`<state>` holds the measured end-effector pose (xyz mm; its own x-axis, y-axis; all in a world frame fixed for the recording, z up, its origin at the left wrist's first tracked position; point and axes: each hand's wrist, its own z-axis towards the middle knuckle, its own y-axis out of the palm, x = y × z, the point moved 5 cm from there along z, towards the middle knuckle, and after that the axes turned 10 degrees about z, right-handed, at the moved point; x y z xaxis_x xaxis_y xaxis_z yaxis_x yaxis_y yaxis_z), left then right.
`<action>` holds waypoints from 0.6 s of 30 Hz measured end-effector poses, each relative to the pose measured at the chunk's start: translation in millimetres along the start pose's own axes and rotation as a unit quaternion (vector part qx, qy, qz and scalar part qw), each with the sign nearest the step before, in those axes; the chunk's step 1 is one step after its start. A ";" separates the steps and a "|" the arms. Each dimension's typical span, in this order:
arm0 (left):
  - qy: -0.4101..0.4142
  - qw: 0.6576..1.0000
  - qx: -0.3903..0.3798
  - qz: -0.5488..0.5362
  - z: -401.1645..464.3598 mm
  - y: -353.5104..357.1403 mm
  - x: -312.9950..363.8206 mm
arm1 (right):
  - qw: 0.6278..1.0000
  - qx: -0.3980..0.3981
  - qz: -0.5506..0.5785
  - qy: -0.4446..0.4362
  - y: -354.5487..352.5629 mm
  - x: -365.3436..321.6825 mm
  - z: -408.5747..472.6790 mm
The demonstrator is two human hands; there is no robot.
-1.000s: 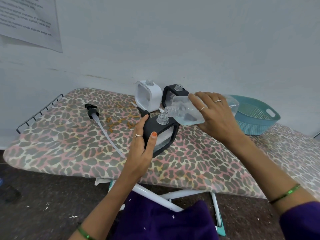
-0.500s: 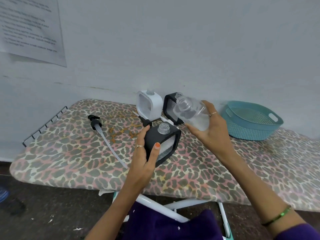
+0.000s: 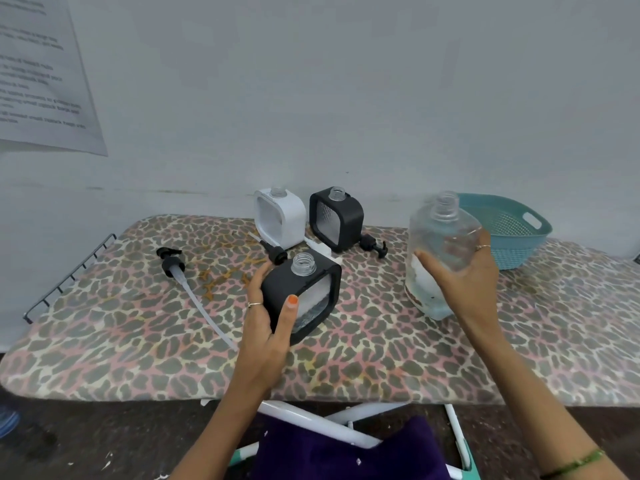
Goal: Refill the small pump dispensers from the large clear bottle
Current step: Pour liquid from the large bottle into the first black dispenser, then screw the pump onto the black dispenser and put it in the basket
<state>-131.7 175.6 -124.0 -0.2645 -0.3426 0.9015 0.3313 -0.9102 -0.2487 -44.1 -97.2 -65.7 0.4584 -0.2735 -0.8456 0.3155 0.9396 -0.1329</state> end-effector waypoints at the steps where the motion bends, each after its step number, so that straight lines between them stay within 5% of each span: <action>1: -0.001 1.000 0.002 -0.003 -0.8 -1.6 -0.2 | 1.000 0.006 0.002 0.004 -1.8 2.0 -1.9; 8: -0.016 1.000 0.014 0.019 -1.4 0.0 3.2 | 0.997 0.059 0.036 0.032 -17.6 20.1 -6.1; 18: -0.044 0.997 0.038 0.055 -0.2 -2.1 -4.6 | 0.998 0.033 0.021 0.056 -17.2 22.0 -8.3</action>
<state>-131.4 179.0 -127.7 -0.1437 -0.4153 0.8983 0.4231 -0.8463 -0.3235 -46.3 -117.6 -86.3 0.3772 -0.2060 -0.9030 0.3538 0.9331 -0.0651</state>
